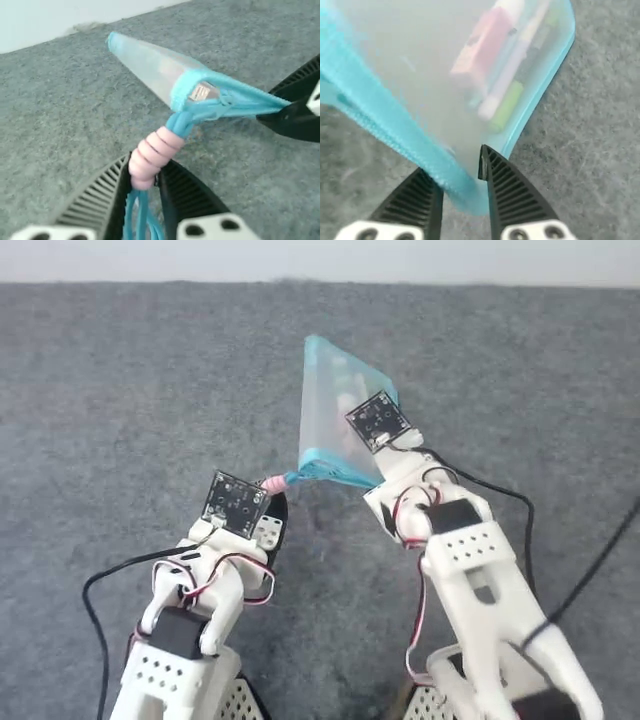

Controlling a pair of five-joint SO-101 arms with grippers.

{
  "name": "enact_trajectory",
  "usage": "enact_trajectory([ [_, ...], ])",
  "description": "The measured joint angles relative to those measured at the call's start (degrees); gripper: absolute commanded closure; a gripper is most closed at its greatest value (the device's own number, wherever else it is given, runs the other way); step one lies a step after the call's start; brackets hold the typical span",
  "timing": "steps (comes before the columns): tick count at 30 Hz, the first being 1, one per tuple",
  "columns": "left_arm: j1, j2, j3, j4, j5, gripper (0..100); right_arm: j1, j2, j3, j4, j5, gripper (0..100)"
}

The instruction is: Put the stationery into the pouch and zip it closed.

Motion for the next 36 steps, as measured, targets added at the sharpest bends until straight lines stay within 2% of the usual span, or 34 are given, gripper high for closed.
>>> enact_trajectory([
  [8, -0.35, 0.09, 0.00, 0.00, 0.00, 99, 1.41, 9.41, 0.00, -7.56, 0.00, 99.2],
  [36, -0.35, 0.09, 0.00, 0.00, 0.00, 99, 3.78, 10.37, -0.09, -7.91, 0.00, 99.2],
])
